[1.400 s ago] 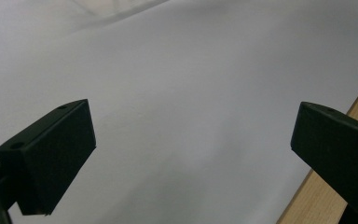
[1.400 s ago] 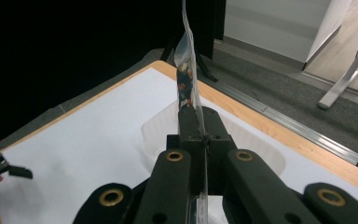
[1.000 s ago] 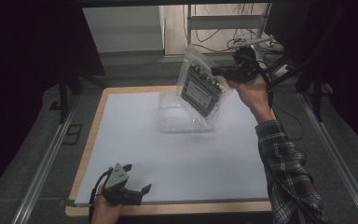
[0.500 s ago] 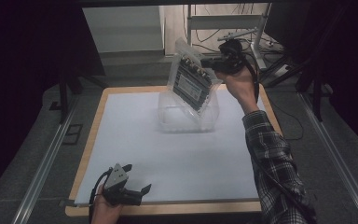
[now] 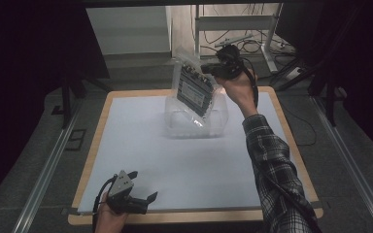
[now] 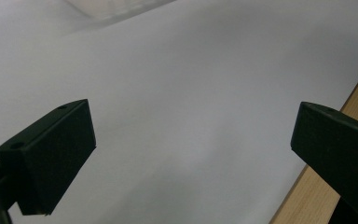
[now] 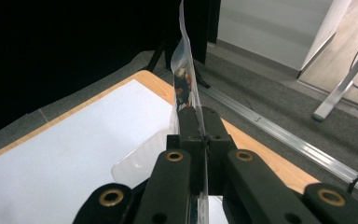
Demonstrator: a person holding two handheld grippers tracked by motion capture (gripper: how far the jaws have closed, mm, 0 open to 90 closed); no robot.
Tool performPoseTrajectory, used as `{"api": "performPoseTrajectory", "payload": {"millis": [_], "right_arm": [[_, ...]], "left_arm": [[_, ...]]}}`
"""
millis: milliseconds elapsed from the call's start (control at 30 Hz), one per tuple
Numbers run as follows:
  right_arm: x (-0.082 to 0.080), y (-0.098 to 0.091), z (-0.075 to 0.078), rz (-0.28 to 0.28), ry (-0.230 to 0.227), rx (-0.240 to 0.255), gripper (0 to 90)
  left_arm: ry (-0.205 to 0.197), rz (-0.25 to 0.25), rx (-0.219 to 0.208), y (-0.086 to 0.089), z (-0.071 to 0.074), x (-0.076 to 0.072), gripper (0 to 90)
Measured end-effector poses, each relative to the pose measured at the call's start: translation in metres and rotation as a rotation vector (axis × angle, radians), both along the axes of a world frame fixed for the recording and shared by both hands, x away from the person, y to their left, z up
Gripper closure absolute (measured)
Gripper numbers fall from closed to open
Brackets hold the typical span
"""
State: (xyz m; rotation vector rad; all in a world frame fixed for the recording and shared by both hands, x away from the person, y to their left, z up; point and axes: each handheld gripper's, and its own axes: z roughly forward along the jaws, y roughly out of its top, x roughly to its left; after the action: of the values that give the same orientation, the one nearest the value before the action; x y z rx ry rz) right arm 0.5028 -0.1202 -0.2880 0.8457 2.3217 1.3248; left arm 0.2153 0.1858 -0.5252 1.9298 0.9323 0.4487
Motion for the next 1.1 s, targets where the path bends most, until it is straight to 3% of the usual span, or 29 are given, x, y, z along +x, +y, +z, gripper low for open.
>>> {"api": "performPoseTrajectory", "payload": {"millis": [167,433,567,600,667,733,800,1100], "right_arm": [[0.002,0.004,-0.008,0.005,0.013,-0.006,88.9],[0.007,0.016,-0.027,0.016,0.04,-0.055,88.8],[0.009,0.015,-0.033,-0.001,0.043,-0.036,88.8],[0.01,0.011,-0.036,-0.024,0.038,-0.067,88.9],[0.011,0.007,-0.041,-0.032,0.051,-0.067,88.9],[0.012,0.004,-0.043,-0.02,0.067,-0.032,88.9],[0.012,0.005,-0.044,-0.013,0.071,-0.029,88.9],[0.013,0.02,-0.047,-0.028,0.07,-0.082,89.0]], "left_arm": [[0.002,0.0,0.0,-0.001,0.0,0.0,0.0],[0.005,-0.001,0.002,-0.001,0.0,0.0,0.0],[0.007,-0.003,0.003,-0.001,-0.001,0.0,0.0],[0.009,-0.003,0.007,-0.002,-0.001,0.0,0.0],[0.01,-0.004,0.008,-0.002,-0.001,0.0,0.0],[0.009,-0.005,0.012,-0.003,-0.001,0.0,0.0],[0.012,-0.005,0.014,-0.003,-0.001,0.001,0.0],[0.013,-0.008,0.017,-0.004,-0.002,0.0,0.0]]}}
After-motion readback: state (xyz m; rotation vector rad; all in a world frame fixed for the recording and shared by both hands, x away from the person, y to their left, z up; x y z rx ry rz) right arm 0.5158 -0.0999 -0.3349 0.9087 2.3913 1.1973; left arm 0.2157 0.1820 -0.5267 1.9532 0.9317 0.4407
